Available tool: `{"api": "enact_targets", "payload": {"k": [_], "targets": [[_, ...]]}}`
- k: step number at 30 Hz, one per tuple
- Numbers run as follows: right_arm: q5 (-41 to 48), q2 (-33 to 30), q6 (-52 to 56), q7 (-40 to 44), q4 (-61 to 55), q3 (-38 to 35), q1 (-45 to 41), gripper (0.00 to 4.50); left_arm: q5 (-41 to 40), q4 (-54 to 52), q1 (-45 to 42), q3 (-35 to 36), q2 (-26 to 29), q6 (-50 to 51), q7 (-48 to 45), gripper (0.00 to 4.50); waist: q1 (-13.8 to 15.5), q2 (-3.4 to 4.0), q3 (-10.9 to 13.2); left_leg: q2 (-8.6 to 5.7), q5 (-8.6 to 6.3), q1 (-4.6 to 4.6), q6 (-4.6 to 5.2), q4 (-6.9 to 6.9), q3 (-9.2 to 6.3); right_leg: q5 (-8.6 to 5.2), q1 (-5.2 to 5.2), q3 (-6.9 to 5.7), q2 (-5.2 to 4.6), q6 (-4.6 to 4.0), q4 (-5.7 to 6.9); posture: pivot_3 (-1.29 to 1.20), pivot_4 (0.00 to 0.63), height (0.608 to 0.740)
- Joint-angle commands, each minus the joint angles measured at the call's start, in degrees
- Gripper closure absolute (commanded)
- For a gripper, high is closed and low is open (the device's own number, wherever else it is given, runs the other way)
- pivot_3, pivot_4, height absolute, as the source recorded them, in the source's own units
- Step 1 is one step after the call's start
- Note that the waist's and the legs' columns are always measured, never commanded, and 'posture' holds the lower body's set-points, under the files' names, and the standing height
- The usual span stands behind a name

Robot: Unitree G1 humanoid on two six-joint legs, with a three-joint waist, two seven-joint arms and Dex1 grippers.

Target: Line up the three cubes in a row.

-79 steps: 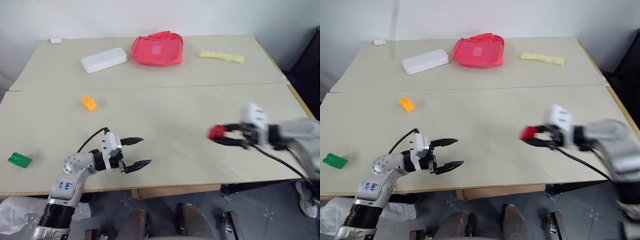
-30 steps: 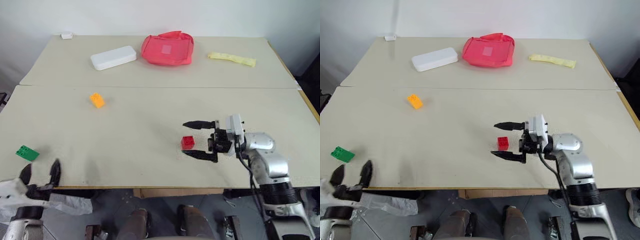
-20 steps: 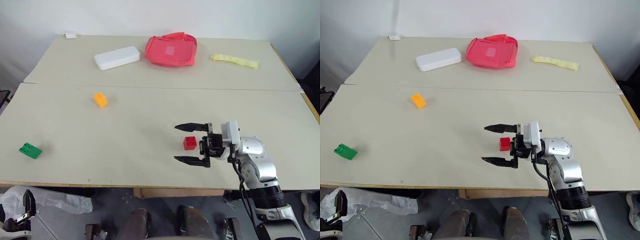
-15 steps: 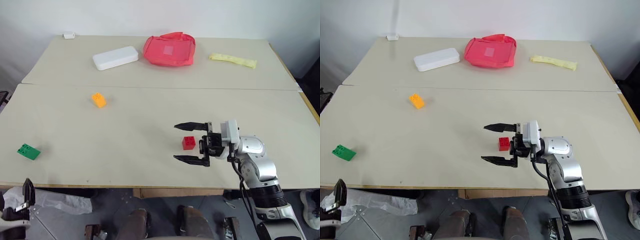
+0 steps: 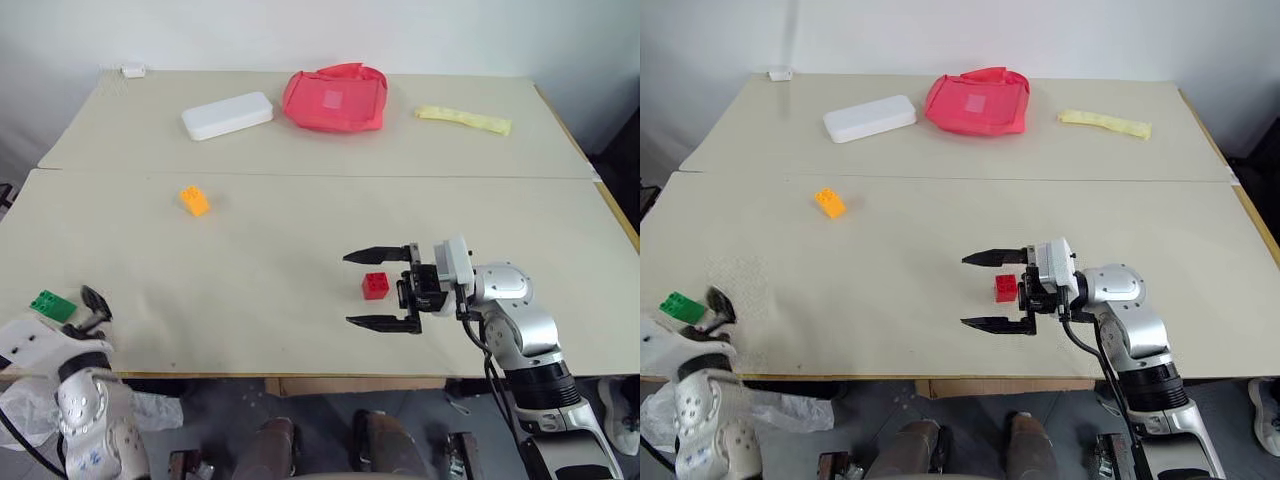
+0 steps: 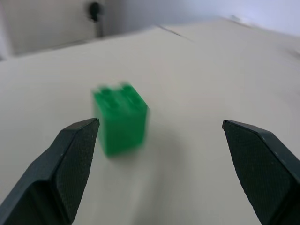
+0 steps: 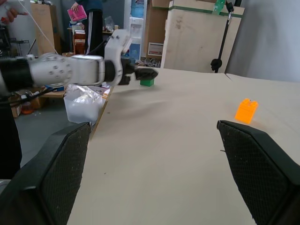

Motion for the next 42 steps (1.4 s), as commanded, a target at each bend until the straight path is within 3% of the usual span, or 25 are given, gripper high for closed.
{"api": "enact_targets", "payload": {"k": [1, 6, 14, 17, 25, 27, 30, 33, 36, 39, 41, 42], "targets": [[0.6, -0.5, 0.6, -0.3, -2.2, 0.2, 0.2, 0.01, 3.2, -1.7, -2.6, 0.8, 0.1, -0.3, 4.6, 0.0, 0.0, 0.0, 0.0, -0.01, 0.0, 0.0, 0.0, 0.0, 0.01, 0.0, -0.01, -0.01, 0.0, 0.0, 0.0, 0.0, 0.15, 0.74], [0.2, -1.0, 0.6, -0.6, -1.6, -0.2, -0.4, 0.01, 3.4, -0.2, -4.5, 2.5, -2.9, 0.1, 10.1, 0.0, 0.1, 0.0, 0.0, -0.03, 0.0, 0.0, 0.0, 0.0, 0.01, 0.0, 0.0, -0.02, -0.03, 0.0, -0.01, 0.0, 0.15, 0.74], [0.1, -1.2, 0.7, -1.2, -2.4, 0.0, 0.4, 0.01, 2.4, 5.5, -6.7, 3.8, -0.8, 1.3, 10.6, 0.0, 0.1, -0.01, 0.0, -0.02, 0.03, 0.0, -0.03, 0.02, 0.01, 0.0, 0.0, -0.06, -0.02, 0.0, -0.01, 0.0, 0.15, 0.74], [0.2, -1.3, 0.8, -1.3, -2.7, 0.0, 0.8, 0.0, 2.2, 8.1, -7.7, 3.8, 1.3, 2.0, 9.2, 0.61, 0.1, -0.01, 0.0, -0.03, 0.03, 0.0, -0.03, 0.02, -0.01, 0.0, 0.0, -0.06, -0.04, 0.0, -0.02, 0.0, 0.15, 0.74], [-0.1, -1.3, 0.2, -1.9, -3.5, 0.1, 2.4, 0.0, 1.8, 10.6, -8.6, 2.5, 2.8, 1.9, 6.3, 3.0, 0.1, -0.01, 0.0, -0.02, 0.04, 0.0, -0.04, 0.02, -0.01, 0.0, 0.0, -0.07, -0.04, 0.0, 0.0, 0.0, 0.15, 0.74], [-0.3, -1.3, -0.1, -2.1, -3.6, 0.2, 2.8, 0.0, 2.3, 10.5, -8.2, 2.3, 3.0, 1.6, 5.7, 3.02, 0.1, -0.01, 0.0, -0.02, 0.04, 0.0, -0.04, 0.02, -0.01, 0.0, 0.0, -0.07, -0.03, 0.0, 0.0, 0.0, 0.15, 0.74], [-0.5, -1.8, -0.4, -2.9, -4.5, -0.6, 4.1, 0.0, -2.3, 9.1, -6.3, 0.5, 5.5, -2.7, -6.6, 3.02, 0.1, -0.01, 0.0, -0.02, 0.04, -0.01, -0.04, 0.02, -0.02, 0.0, 0.0, -0.07, -0.03, 0.0, 0.0, 0.0, 0.15, 0.74], [1.7, -3.4, 1.3, -4.4, -6.9, -3.7, 5.9, 0.0, -7.0, 9.7, -0.8, -6.3, 15.8, -7.7, -35.1, 3.02, 0.0, -0.01, 0.0, 0.0, 0.05, -0.03, -0.07, 0.01, -0.02, 0.0, -0.01, -0.07, -0.05, -0.01, -0.03, 0.0, 0.15, 0.74], [3.0, -5.9, 2.8, -5.8, -9.2, -6.4, 8.2, 0.0, -15.7, 12.2, 0.3, -7.9, 22.9, -4.3, -52.8, 3.02, 0.0, 0.17, 0.1, -0.03, 0.05, 0.01, -0.06, 0.02, -0.05, -0.04, 0.06, -0.07, -0.15, -0.08, -0.22, 0.0, 0.15, 0.74], [2.8, -8.9, 0.3, -6.5, -9.7, -12.3, 14.0, 0.0, -19.3, 15.7, -7.8, -15.3, 33.2, 1.3, -72.5, 3.02, 0.5, 0.16, 0.1, -0.05, 0.06, 0.0, -0.05, 0.01, -0.22, -0.06, 0.12, -0.17, -0.18, -0.11, -0.2, 0.0, 0.15, 0.74], [2.3, -9.6, -1.0, -7.3, -9.3, -14.8, 16.6, 0.0, -18.6, 19.4, -13.8, -20.4, 35.7, 2.3, -80.2, 3.02, 0.4, 0.18, 0.1, -0.06, 0.09, -0.05, -0.09, 0.01, -0.39, -0.07, 0.15, -0.32, -0.17, -0.14, -0.24, 0.0, 0.15, 0.74], [1.7, -10.3, -1.9, -7.5, -8.7, -16.6, 19.2, 0.0, -14.2, 23.5, -19.6, -27.1, 36.0, 0.3, -86.5, 3.02, 0.8, 0.21, 0.1, -0.1, 0.1, -0.02, -0.06, 0.0, -0.38, -0.07, 0.17, -0.29, -0.18, -0.14, -0.18, 0.0, 0.15, 0.74]]}}
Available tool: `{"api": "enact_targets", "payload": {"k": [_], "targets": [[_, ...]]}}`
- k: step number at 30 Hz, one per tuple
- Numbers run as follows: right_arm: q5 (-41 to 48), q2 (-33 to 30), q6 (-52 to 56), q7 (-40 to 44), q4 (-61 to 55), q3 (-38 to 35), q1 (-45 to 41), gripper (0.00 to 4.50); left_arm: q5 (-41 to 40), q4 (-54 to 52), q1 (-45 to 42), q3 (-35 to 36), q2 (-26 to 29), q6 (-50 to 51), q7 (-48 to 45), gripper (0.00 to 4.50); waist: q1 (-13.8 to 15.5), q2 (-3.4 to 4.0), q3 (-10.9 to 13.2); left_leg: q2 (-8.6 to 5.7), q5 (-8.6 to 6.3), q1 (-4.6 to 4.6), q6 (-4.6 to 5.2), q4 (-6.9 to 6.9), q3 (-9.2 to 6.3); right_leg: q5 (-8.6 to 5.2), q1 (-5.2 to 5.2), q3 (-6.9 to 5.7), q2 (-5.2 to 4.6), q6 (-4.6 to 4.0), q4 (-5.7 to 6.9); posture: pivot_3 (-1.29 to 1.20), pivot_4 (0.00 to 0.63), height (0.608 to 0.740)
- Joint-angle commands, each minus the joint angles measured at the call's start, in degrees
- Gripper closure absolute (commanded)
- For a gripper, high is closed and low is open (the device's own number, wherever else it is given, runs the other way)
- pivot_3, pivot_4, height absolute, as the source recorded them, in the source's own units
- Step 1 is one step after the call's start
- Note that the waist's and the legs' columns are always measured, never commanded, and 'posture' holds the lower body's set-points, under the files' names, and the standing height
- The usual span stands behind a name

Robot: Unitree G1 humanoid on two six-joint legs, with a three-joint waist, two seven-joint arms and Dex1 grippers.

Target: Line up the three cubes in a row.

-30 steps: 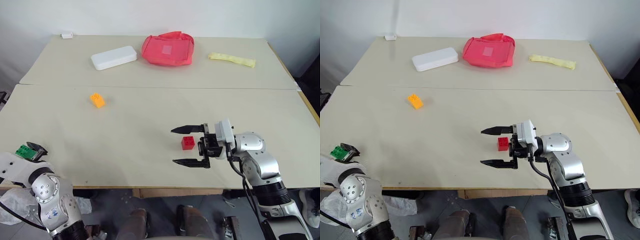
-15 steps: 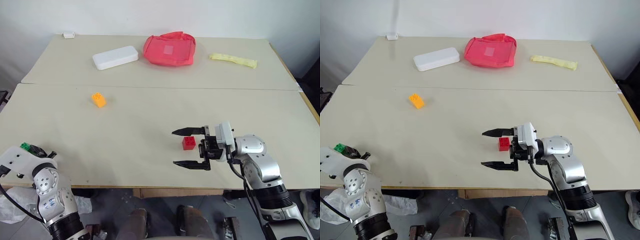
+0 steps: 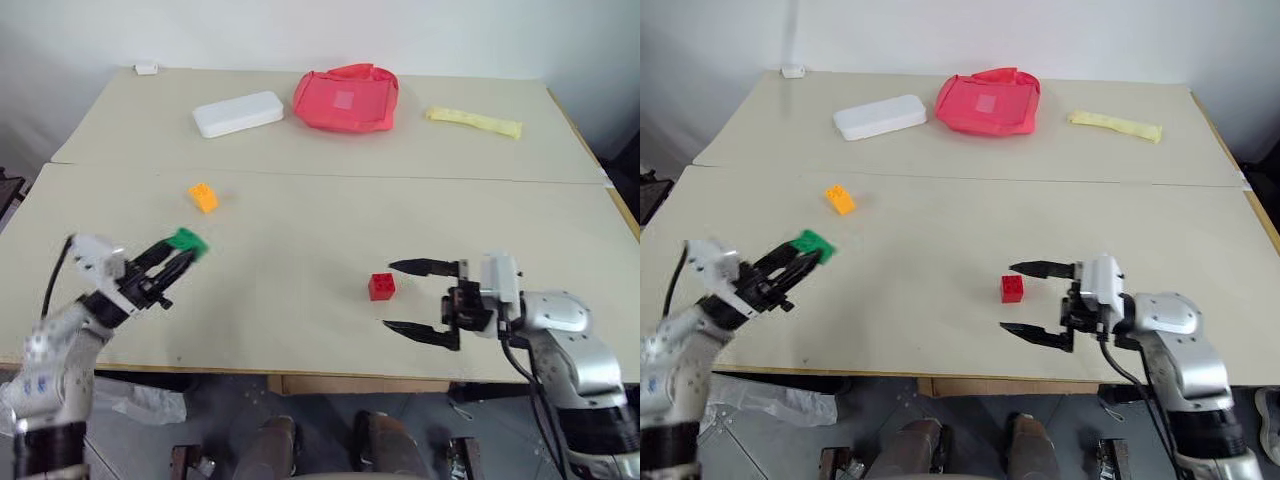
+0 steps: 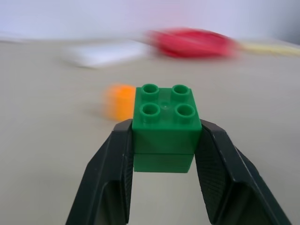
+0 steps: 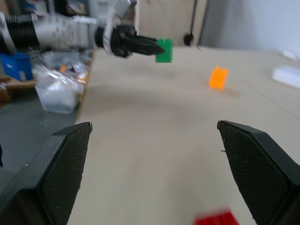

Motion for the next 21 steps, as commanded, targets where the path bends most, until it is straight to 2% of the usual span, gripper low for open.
{"api": "enact_targets", "payload": {"k": [1, 3, 6, 8, 15, 21], "targets": [[-0.8, -1.5, -3.6, -1.6, 0.0, -6.0, 5.6, 0.0, 7.7, 9.4, -14.3, -16.1, 1.2, -3.9, -19.2, 3.02, 0.3, 0.03, 0.0, -0.06, 0.03, 0.02, 0.04, 0.0, -0.03, 0.0, 0.04, -0.06, 0.01, 0.0, 0.0, 0.0, 0.15, 0.74], [-1.5, -1.6, -4.8, -2.6, 0.1, -7.2, 8.2, 0.0, 12.7, 16.8, -21.2, -22.3, -1.0, -8.3, -24.4, 3.02, 0.2, 0.09, 0.0, -0.21, 0.07, 0.07, 0.11, -0.03, -0.01, 0.03, 0.09, -0.09, 0.14, 0.06, 0.11, 0.0, 0.15, 0.74], [-2.2, -0.5, -6.0, -5.1, -2.1, -7.6, 11.5, 0.0, 16.1, 29.8, -29.2, -26.2, -7.5, -13.9, -27.8, 3.02, -0.6, 0.16, -0.1, -0.33, 0.1, 0.03, 0.27, -0.1, 0.36, 0.1, -0.1, -0.17, 0.22, 0.19, 0.3, 0.0, 0.15, 0.74], [-2.4, 0.2, -6.5, -6.8, -4.1, -7.7, 13.4, 0.0, 19.2, 36.9, -32.6, -28.4, -10.0, -19.4, -31.1, 3.02, -1.1, 0.02, 0.0, -0.3, 0.1, 0.01, 0.31, -0.1, 0.59, 0.11, -0.2, -0.14, 0.25, 0.25, 0.34, 0.0, 0.15, 0.74], [-2.7, 1.1, -7.5, -10.7, -8.4, -8.5, 18.7, 0.0, 22.8, 49.1, -38.1, -28.8, -14.8, -29.5, -35.3, 3.02, -1.1, -0.07, 0.1, -0.13, 0.11, 0.03, 0.31, 0.0, 0.8, 0.11, -0.29, 0.03, 0.32, 0.31, 0.47, 0.0, 0.15, 0.74], [-1.9, 1.8, -8.3, -12.2, -9.7, -8.4, 20.6, 0.0, 24.4, 55.6, -40.2, -27.8, -17.0, -31.9, -34.2, 3.02, -0.1, -0.1, 0.1, -0.17, 0.13, 0.03, 0.36, 0.05, 0.81, 0.15, -0.29, 0.11, 0.28, 0.38, 0.48, 0.0, 0.15, 0.74]]}}
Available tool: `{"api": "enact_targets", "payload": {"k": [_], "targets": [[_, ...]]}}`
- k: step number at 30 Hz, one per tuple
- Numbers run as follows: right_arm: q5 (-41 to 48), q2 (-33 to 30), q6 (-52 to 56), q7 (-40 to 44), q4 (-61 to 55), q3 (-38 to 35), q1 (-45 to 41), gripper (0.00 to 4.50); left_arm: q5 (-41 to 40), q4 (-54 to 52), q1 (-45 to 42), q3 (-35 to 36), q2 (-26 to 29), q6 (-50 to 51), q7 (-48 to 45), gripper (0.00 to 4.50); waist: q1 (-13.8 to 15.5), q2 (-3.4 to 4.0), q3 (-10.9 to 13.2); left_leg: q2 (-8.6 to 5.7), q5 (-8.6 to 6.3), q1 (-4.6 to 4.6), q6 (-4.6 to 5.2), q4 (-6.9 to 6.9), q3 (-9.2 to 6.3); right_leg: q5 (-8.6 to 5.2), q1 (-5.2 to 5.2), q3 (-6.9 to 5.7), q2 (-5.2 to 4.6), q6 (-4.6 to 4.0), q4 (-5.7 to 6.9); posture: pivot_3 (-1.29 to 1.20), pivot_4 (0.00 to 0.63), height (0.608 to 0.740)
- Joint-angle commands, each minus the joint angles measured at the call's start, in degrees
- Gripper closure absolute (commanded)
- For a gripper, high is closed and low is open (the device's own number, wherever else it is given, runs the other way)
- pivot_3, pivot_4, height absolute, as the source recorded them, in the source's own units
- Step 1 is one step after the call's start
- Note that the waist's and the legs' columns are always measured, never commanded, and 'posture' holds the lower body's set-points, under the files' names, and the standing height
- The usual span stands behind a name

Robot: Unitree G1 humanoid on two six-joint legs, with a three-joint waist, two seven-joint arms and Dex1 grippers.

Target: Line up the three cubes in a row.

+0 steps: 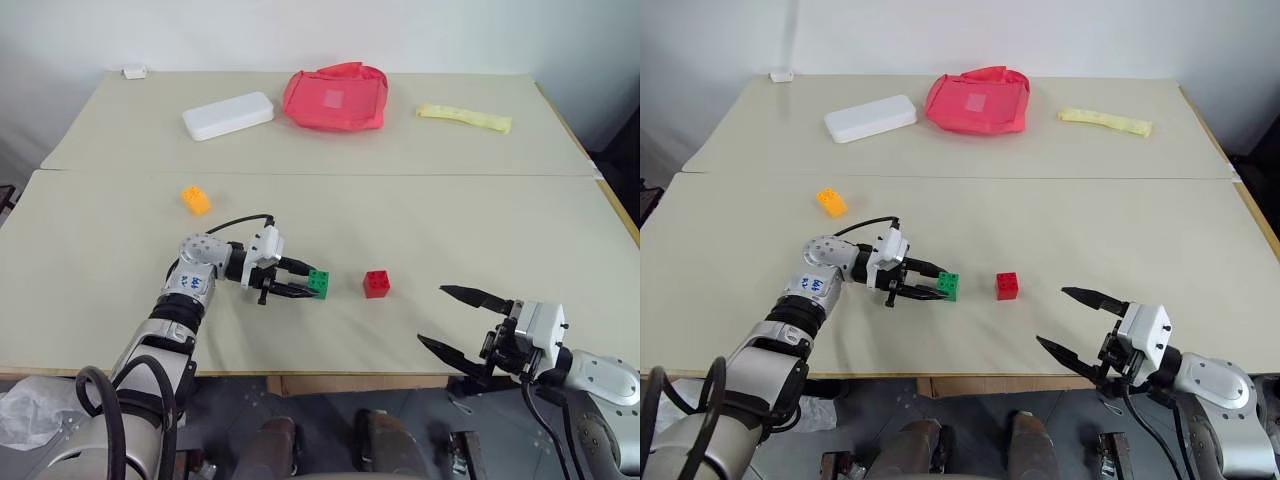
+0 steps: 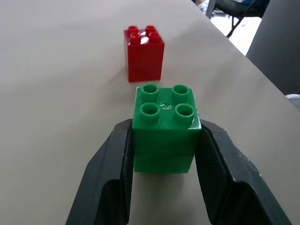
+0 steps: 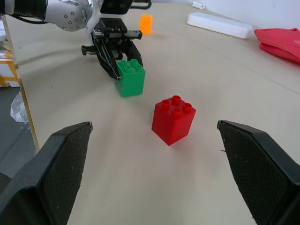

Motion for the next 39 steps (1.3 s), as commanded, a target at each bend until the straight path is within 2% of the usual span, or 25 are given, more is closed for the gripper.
{"api": "enact_targets", "payload": {"k": [1, 2, 4, 8, 11, 12, 15, 19, 21, 24, 28, 30, 33, 37, 39], "targets": [[1.0, -0.1, -1.1, -0.3, -2.3, -0.9, 0.7, 0.0, 1.2, 1.7, -1.0, 0.9, -0.9, -1.9, 0.0, 3.02, 0.1, 0.0, 0.0, -0.03, 0.01, -0.01, 0.02, 0.0, 0.0, 0.01, 0.0, 0.0, -0.03, 0.02, 0.0, 0.0, 0.15, 0.74], [0.5, -0.6, -1.5, 0.2, -1.9, -0.7, 0.7, 0.0, 1.7, 2.4, -1.2, 1.0, -1.1, -2.0, 1.1, 3.02, 0.1, 0.0, 0.0, -0.05, 0.01, -0.01, 0.04, 0.0, 0.0, 0.01, 0.0, 0.0, -0.05, 0.03, 0.0, 0.0, 0.15, 0.74], [1.0, -0.9, -1.2, 0.6, -1.4, -0.8, 0.2, 0.0, 1.5, 2.8, -1.4, 2.1, -1.4, -1.1, 2.5, 2.3, 0.1, 0.0, 0.0, -0.09, 0.02, -0.01, 0.07, 0.0, -0.01, 0.02, 0.01, 0.01, -0.07, 0.04, 0.01, 0.0, 0.15, 0.74], [1.7, -1.2, -0.7, 1.3, -0.6, -0.2, -1.3, 0.0, 0.3, 0.0, 0.0, 3.0, -0.8, 0.4, 0.7, 1.13, 0.0, -0.01, 0.0, -0.09, 0.03, -0.01, 0.08, 0.0, -0.01, 0.03, -0.01, 0.02, -0.07, 0.06, 0.01, 0.0, 0.15, 0.74], [2.9, -1.2, -0.2, 2.1, -0.3, 0.4, -3.3, 0.0, -2.0, -5.5, 2.1, 4.9, 1.9, 2.3, -1.5, 0.2, -0.2, -0.01, 0.0, -0.08, 0.03, -0.01, 0.08, 0.0, -0.01, 0.03, -0.01, 0.02, -0.07, 0.06, 0.02, 0.0, 0.15, 0.74], [3.6, -1.1, 0.3, 2.4, -0.5, 0.7, -4.3, 0.0, -2.8, -7.8, 2.9, 6.1, 3.5, 2.8, -1.6, 0.03, -0.3, -0.01, 0.0, -0.08, 0.03, -0.01, 0.08, 0.0, -0.01, 0.03, -0.01, 0.04, -0.08, 0.06, 0.02, 0.0, 0.15, 0.74], [5.3, -1.4, 1.7, 3.4, -1.3, 2.1, -6.8, 0.0, -5.3, -15.4, 6.4, 9.8, 8.6, 5.8, -0.3, 0.03, -0.8, -0.02, 0.0, 0.08, 0.04, -0.01, 0.01, -0.01, 0.0, 0.03, -0.05, 0.08, -0.19, 0.05, 0.0, 0.0, 0.15, 0.74], [7.2, -0.6, 4.9, 2.9, -2.7, 5.5, -11.8, 0.0, -11.4, -29.8, 17.0, 19.2, 13.9, 12.8, 7.7, 0.03, -1.6, 0.01, 0.0, 0.19, 0.01, 0.02, -0.08, -0.04, -0.07, 0.0, -0.04, 0.19, -0.25, -0.01, -0.02, 0.0, 0.15, 0.74], [6.0, 1.2, 3.9, 2.0, -3.2, 8.0, -14.9, 0.0, -12.1, -36.9, 24.3, 26.9, 13.1, 11.4, 18.3, 0.03, -1.6, 0.03, 0.0, 0.18, 0.0, 0.0, -0.09, -0.04, -0.17, -0.01, -0.01, 0.34, -0.29, -0.03, -0.05, 0.0, 0.15, 0.74], [5.1, 3.7, 3.5, 0.3, -3.7, 10.2, -17.5, 0.0, -12.8, -46.1, 35.2, 34.1, 11.1, 13.8, 29.2, 0.03, -1.5, 0.02, 0.0, 0.19, -0.02, 0.0, -0.13, -0.05, -0.24, -0.01, 0.0, 0.41, -0.28, -0.05, -0.09, 0.0, 0.15, 0.74], [4.0, 6.6, 3.9, -2.5, -3.8, 12.7, -19.7, 0.0, -15.0, -52.8, 51.6, 44.9, 3.9, 15.9, 43.0, 0.03, -1.5, 0.02, 0.0, 0.17, -0.05, 0.01, -0.14, -0.08, -0.29, -0.02, 0.04, 0.41, -0.29, -0.07, -0.15, 0.0, 0.15, 0.74], [2.8, 7.1, 3.0, -2.5, -3.4, 13.6, -19.3, 0.0, -15.5, -54.6, 56.9, 46.9, 1.2, 16.3, 46.3, 0.03, -1.3, -0.02, 0.0, 0.17, -0.07, 0.03, -0.14, -0.08, -0.3, -0.02, 0.09, 0.4, -0.29, -0.07, -0.22, 0.0, 0.15, 0.74], [1.9, 7.0, 1.9, -2.2, -2.3, 13.7, -19.3, 0.0, -16.2, -54.6, 60.2, 48.0, -0.2, 16.2, 48.5, 0.03, 0.1, -0.08, 0.0, 0.17, -0.06, 0.03, -0.14, -0.06, -0.34, -0.03, 0.15, 0.31, -0.3, -0.08, -0.46, 0.0, 0.15, 0.74], [2.2, 6.5, 2.7, -2.0, -1.9, 13.7, -20.3, 0.0, -16.9, -52.7, 59.3, 47.1, 0.4, 16.2, 49.0, 0.03, 0.5, -0.09, 0.0, 0.13, -0.05, 0.05, -0.16, -0.05, -0.46, 0.0, 0.21, 0.24, -0.36, -0.12, -0.45, 0.0, 0.15, 0.74], [2.4, 6.1, 3.3, -1.6, -1.7, 13.8, -20.7, 0.0, -16.7, -51.7, 55.8, 45.3, 1.4, 17.5, 49.6, 0.03, 0.4, -0.09, 0.0, 0.13, -0.05, 0.06, -0.17, -0.05, -0.46, 0.0, 0.19, 0.25, -0.35, -0.13, -0.42, 0.0, 0.15, 0.74]]}}
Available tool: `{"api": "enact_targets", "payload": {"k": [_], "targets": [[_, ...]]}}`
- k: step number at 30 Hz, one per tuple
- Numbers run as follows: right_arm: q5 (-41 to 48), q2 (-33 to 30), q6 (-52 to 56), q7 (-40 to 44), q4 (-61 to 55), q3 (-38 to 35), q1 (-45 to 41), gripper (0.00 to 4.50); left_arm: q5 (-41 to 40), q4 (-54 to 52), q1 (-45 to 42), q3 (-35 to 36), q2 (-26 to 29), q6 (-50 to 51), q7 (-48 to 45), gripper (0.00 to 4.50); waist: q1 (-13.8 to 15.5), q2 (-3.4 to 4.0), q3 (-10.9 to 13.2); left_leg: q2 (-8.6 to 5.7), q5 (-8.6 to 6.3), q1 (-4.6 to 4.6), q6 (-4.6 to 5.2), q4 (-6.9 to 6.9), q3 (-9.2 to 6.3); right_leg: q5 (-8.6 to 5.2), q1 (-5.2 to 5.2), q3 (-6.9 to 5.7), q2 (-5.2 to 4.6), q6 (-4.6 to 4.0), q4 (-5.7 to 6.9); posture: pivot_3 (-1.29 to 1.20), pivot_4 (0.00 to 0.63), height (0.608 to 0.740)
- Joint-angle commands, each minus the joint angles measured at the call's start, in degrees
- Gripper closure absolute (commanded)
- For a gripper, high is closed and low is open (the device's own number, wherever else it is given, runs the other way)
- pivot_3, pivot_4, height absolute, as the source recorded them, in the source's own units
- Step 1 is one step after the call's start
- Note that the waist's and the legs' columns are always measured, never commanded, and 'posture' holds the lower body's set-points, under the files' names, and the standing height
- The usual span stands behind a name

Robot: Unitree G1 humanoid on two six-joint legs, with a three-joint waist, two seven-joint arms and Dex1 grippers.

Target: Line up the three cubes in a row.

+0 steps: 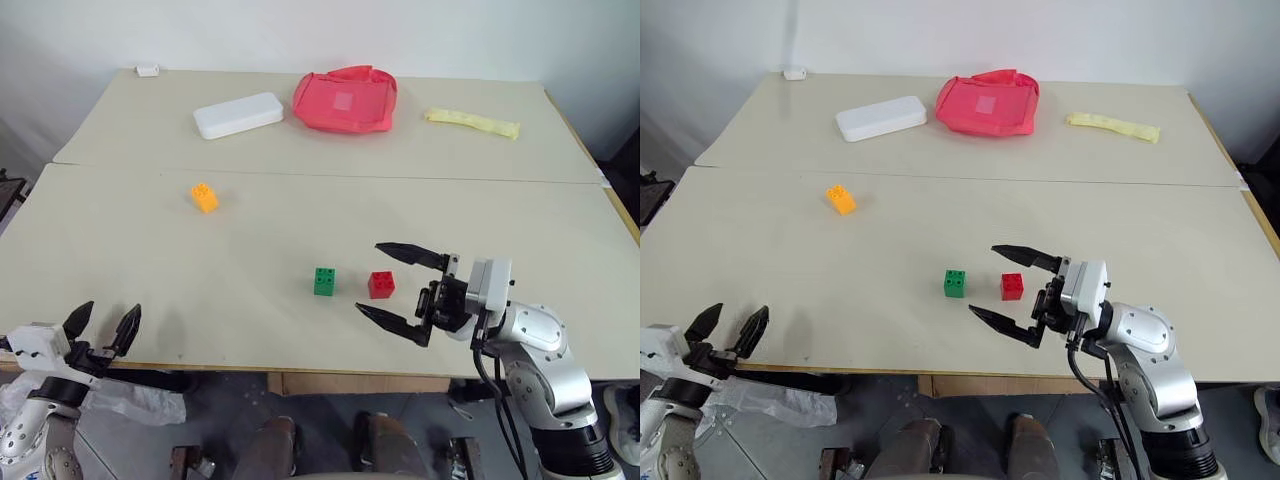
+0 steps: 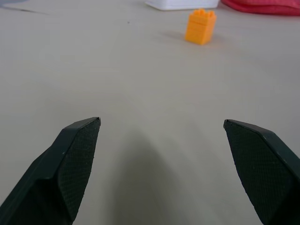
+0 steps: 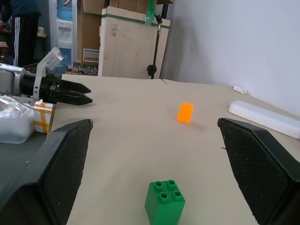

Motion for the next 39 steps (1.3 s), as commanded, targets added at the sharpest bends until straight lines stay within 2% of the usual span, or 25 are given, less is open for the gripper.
{"api": "enact_targets", "payload": {"k": [1, 5, 8, 11, 14, 18, 20, 23, 28, 33, 39], "targets": [[0.6, -1.0, 0.1, 0.9, -0.1, -0.2, -0.9, 0.0, -1.0, 0.7, -5.9, -2.3, 1.9, 0.9, 0.8, 0.03, 0.0, 0.0, 0.0, 0.0, 0.01, -0.01, -0.01, 0.0, -0.01, 0.0, -0.02, -0.02, 0.01, -0.01, 0.02, 0.0, 0.15, 0.74], [0.9, -1.8, 1.2, 1.2, -0.5, -0.1, -0.8, 0.0, 1.2, 8.2, -18.1, -6.4, 5.6, 2.5, 1.2, 0.03, -0.2, -0.03, 0.0, -0.02, 0.02, -0.02, -0.03, 0.0, -0.04, 0.0, -0.04, -0.06, 0.05, -0.02, 0.09, 0.0, 0.15, 0.74], [0.9, -2.0, 1.9, 0.8, -1.4, -0.1, -0.1, 0.0, 6.0, 22.7, -30.8, -11.0, 10.6, 0.7, -0.6, 0.03, -0.6, -0.04, 0.0, -0.05, 0.04, -0.02, -0.06, -0.02, 0.0, 0.0, -0.13, -0.17, 0.14, -0.02, 0.41, 0.0, 0.15, 0.74], [0.8, -2.1, 2.5, 0.5, -1.8, 0.1, 0.1, 0.0, 8.3, 35.1, -41.8, -14.8, 12.6, 0.7, -2.7, 0.03, -0.7, -0.04, 0.0, -0.12, 0.07, -0.02, -0.03, -0.02, 0.17, 0.0, -0.22, -0.39, 0.33, -0.03, 0.54, 0.0, 0.15, 0.74], [0.6, -2.0, 2.7, 0.2, -2.1, 0.1, 0.0, 0.0, 12.2, 44.5, -48.7, -17.9, 13.2, -2.4, -1.7, 0.03, -0.9, -0.04, 0.0, -0.25, 0.09, -0.02, 0.07, -0.02, 0.23, 0.01, -0.25, -0.37, 0.29, 0.0, 0.56, 0.0, 0.15, 0.74], [0.5, -1.9, 3.1, -1.1, -3.3, 0.2, 0.6, 0.0, 16.2, 50.9, -57.1, -21.6, 9.3, -4.3, 4.4, 0.03, -1.0, -0.11, 0.0, -0.28, 0.06, -0.09, 0.12, -0.02, 0.27, 0.02, -0.35, -0.39, 0.26, 0.01, 0.6, 0.0, 0.15, 0.74], [0.6, -2.1, 3.2, -1.5, -3.9, 0.0, 1.4, 0.0, 17.6, 49.8, -57.7, -21.5, 7.4, -2.9, 12.5, 0.03, -0.5, -0.12, 0.0, -0.29, 0.07, -0.11, 0.12, 0.01, 0.27, 0.02, -0.34, -0.4, 0.24, 0.03, 0.59, 0.0, 0.15, 0.74], [0.6, -2.9, 3.5, -1.6, -4.4, -0.5, 2.7, 0.0, 16.9, 41.1, -55.6, -19.7, 3.0, 3.3, 24.2, 0.03, -0.5, -0.14, 0.0, -0.33, 0.07, -0.11, 0.13, 0.02, 0.27, 0.04, -0.34, -0.36, 0.17, 0.06, 0.61, 0.0, 0.15, 0.74], [0.9, -2.9, 3.7, -2.0, -4.1, -0.4, 2.9, 0.0, 18.2, 28.6, -52.0, -21.2, -4.5, 9.0, 34.7, 0.03, -0.5, -0.14, 0.0, -0.31, 0.08, -0.11, 0.11, 0.04, 0.27, 0.05, -0.34, -0.33, 0.12, 0.07, 0.59, 0.0, 0.15, 0.74], [1.2, -2.7, 4.0, -1.3, -3.5, 0.6, 2.1, 0.0, 20.9, 27.0, -53.4, -22.2, -8.5, 12.0, 43.2, 0.03, -0.4, -0.16, 0.0, -0.31, 0.11, -0.09, 0.07, 0.08, 0.27, 0.06, -0.32, -0.33, 0.16, 0.1, 0.6, 0.0, 0.15, 0.74], [1.0, -2.5, 3.7, -1.0, -2.3, 0.5, 1.2, 0.0, 21.3, 29.4, -55.4, -21.2, -9.5, 12.9, 48.8, 0.03, -0.4, -0.17, 0.0, -0.3, 0.12, -0.09, 0.07, 0.07, 0.27, 0.06, -0.32, -0.34, 0.16, 0.1, 0.59, 0.0, 0.15, 0.74]]}}
